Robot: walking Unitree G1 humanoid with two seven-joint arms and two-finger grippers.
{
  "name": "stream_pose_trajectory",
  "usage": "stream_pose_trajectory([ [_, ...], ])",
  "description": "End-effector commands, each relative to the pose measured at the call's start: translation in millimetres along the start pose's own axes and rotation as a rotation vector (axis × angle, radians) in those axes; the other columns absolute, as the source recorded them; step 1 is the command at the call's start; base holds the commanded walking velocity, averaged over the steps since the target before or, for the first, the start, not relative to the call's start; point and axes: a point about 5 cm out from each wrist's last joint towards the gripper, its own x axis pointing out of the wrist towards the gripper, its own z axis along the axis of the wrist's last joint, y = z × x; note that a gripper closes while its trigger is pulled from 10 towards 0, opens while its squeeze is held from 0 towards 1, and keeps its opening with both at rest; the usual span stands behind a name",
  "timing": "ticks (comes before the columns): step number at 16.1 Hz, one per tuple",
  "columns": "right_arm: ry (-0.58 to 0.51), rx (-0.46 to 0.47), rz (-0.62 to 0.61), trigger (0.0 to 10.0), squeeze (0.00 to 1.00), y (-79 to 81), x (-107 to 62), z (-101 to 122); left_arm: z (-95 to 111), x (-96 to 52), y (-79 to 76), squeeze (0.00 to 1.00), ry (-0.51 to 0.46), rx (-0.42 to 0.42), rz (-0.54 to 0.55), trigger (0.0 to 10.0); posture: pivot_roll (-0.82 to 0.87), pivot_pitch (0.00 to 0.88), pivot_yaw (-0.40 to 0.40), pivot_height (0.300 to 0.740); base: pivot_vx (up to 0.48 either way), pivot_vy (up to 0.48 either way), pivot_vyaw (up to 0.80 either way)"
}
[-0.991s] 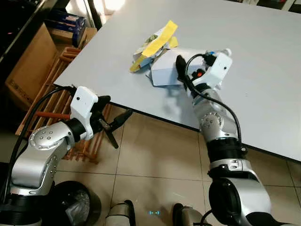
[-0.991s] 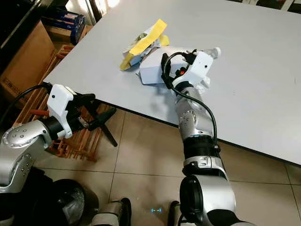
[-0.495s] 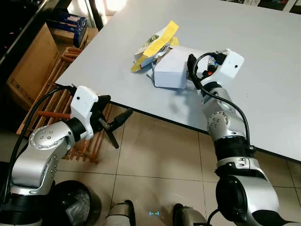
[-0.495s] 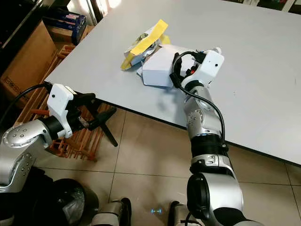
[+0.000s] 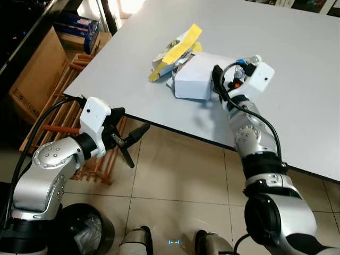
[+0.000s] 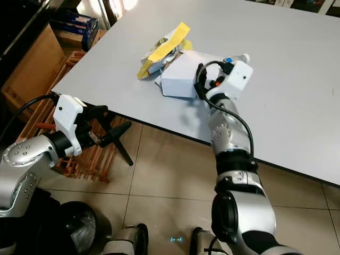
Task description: Picking trash to rubbish bin
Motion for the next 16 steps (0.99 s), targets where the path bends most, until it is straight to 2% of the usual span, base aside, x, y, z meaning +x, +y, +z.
stream_pose_trajectory([
  [1, -0.009, 0.017, 0.028, 3.8, 0.0, 5.9, 1.9, 0.4, 1.1, -0.7, -0.2, 0.0, 0.005, 0.022, 0.001, 10.0, 0.24, 0.235, 0.036, 0.74, 0.0, 0.0, 0.0],
  [2, -0.008, 0.016, 0.036, 7.4, 0.0, 7.7, 2.3, 0.1, 1.1, -0.9, -0.2, 0.0, 0.005, 0.022, 0.001, 10.0, 0.24, 0.235, 0.036, 0.74, 0.0, 0.0, 0.0],
  [3, -0.008, 0.015, 0.041, 8.9, 0.0, 8.9, 2.7, -0.1, 1.0, -0.9, -0.2, 0.0, 0.006, 0.021, 0.001, 10.0, 0.24, 0.235, 0.036, 0.74, 0.0, 0.0, 0.0],
  [4, -0.007, 0.016, 0.047, 9.3, 0.0, 10.5, 3.5, -0.7, 0.6, -1.5, -0.1, 0.0, 0.008, 0.022, 0.002, 10.0, 0.24, 0.237, 0.034, 0.74, 0.0, 0.0, 0.0],
  [6, -0.008, 0.024, 0.052, 0.0, 0.0, 11.3, 5.3, -0.4, 0.5, -1.8, -0.2, 0.0, 0.009, 0.022, 0.002, 10.0, 0.25, 0.237, 0.035, 0.74, 0.0, 0.0, 0.0],
  [16, -0.026, 0.031, 0.041, 0.0, 0.0, 7.7, 5.8, -1.3, 0.3, -2.1, 0.7, 0.0, 0.013, 0.025, 0.001, 10.0, 0.25, 0.238, 0.039, 0.74, 0.0, 0.0, 0.0],
])
